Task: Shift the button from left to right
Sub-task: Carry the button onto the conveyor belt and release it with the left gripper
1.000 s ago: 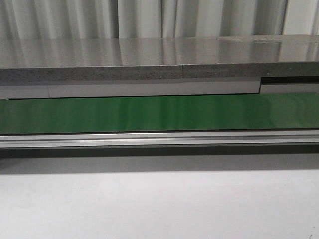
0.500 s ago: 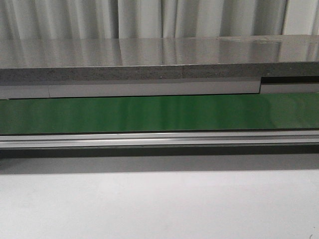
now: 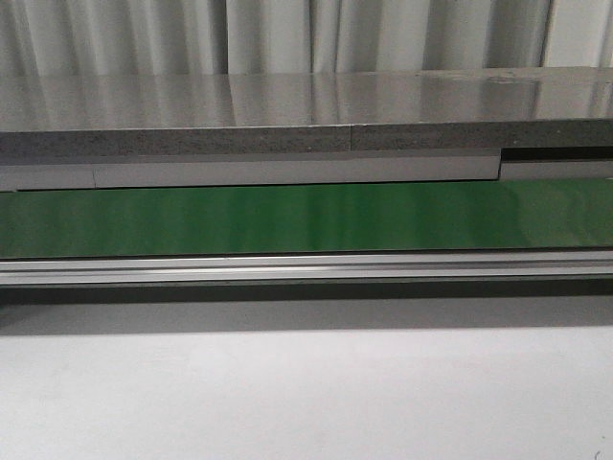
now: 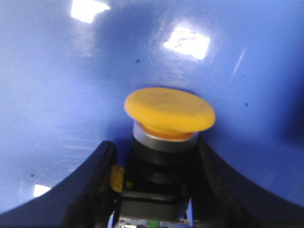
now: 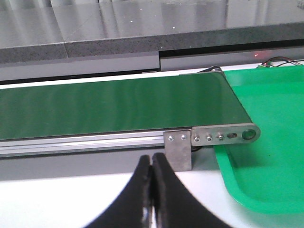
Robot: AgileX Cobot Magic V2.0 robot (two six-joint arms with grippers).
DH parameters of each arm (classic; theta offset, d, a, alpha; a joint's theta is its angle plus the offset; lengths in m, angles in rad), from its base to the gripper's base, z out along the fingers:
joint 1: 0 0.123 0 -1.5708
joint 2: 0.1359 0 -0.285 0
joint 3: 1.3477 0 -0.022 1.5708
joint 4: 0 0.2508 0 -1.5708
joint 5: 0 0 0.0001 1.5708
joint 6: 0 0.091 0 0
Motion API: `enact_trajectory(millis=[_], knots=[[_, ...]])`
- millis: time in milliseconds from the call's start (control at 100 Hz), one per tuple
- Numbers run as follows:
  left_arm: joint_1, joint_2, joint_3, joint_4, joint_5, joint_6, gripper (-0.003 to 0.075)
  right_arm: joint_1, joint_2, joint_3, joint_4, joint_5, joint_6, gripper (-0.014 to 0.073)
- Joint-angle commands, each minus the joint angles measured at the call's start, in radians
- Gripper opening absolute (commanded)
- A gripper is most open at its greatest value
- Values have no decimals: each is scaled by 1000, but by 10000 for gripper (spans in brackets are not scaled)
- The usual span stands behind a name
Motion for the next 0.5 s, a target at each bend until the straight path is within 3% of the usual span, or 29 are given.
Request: enact_trajectory(millis=[0,300,490], knots=[[-1,-79,-41,1,21,0,48,-6,-20,-15,-1,-83,-3,-67],[-7,-203,-128,-83,60,19,48,-6,-20,-15,-1,-83,-3,-67],[-83,-216,-143,-104,88,32,48,-6,-20,-15,-1,-83,-3,-67]])
